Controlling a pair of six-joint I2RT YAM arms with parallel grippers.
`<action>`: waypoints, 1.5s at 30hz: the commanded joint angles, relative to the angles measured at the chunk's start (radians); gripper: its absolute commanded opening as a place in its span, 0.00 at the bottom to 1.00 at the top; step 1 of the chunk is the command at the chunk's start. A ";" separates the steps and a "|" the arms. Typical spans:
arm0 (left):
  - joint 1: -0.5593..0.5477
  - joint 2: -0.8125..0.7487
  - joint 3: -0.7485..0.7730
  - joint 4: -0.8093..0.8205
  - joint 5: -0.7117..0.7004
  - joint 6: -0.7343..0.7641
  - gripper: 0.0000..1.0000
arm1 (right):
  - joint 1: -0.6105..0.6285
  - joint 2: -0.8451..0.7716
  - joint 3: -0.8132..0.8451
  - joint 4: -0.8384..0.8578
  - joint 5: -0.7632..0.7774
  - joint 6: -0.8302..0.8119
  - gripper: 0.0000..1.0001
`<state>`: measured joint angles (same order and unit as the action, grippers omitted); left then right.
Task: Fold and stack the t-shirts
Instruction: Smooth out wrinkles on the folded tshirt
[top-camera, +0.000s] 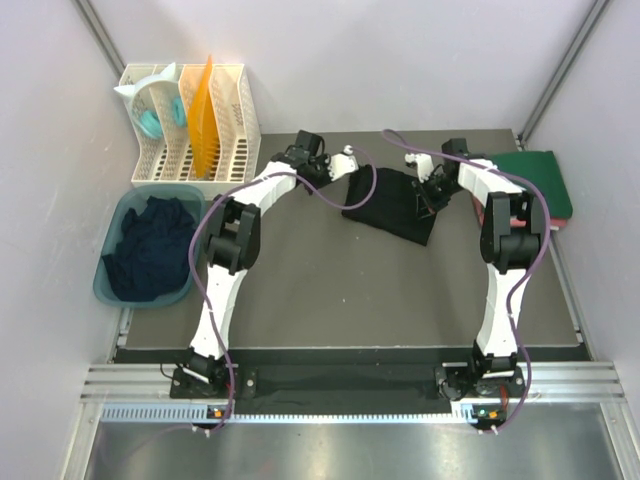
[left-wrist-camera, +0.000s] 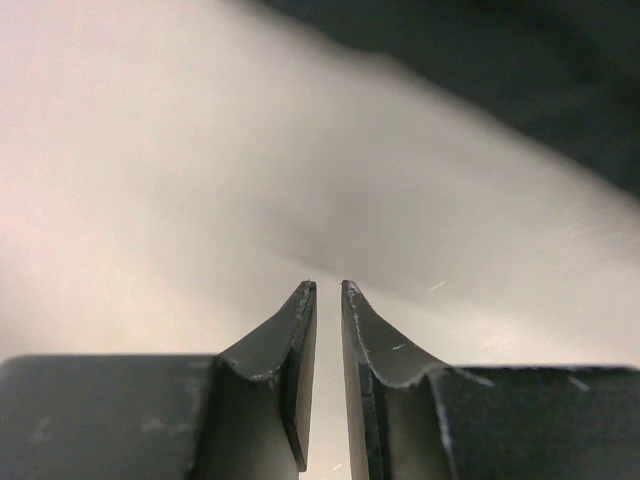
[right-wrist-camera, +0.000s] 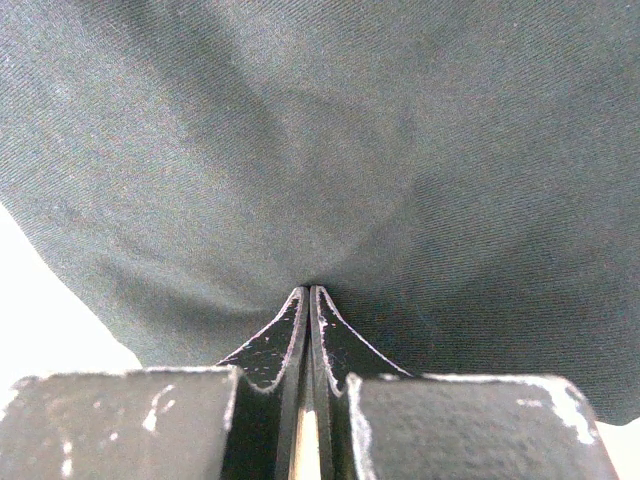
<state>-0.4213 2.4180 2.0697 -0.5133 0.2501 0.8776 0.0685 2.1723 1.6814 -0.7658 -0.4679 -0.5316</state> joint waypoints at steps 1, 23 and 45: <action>0.010 -0.030 0.000 0.061 -0.021 -0.003 0.22 | 0.014 -0.006 -0.029 0.023 0.054 -0.033 0.00; -0.019 -0.238 -0.091 -0.271 0.465 -0.039 0.53 | 0.028 -0.022 -0.029 0.028 0.083 -0.045 0.00; -0.016 -0.165 -0.123 -0.110 0.480 -0.103 0.74 | 0.030 -0.031 -0.034 0.033 0.103 -0.048 0.01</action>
<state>-0.4381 2.2292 1.8973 -0.6586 0.6636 0.7979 0.0910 2.1483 1.6547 -0.7437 -0.4156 -0.5549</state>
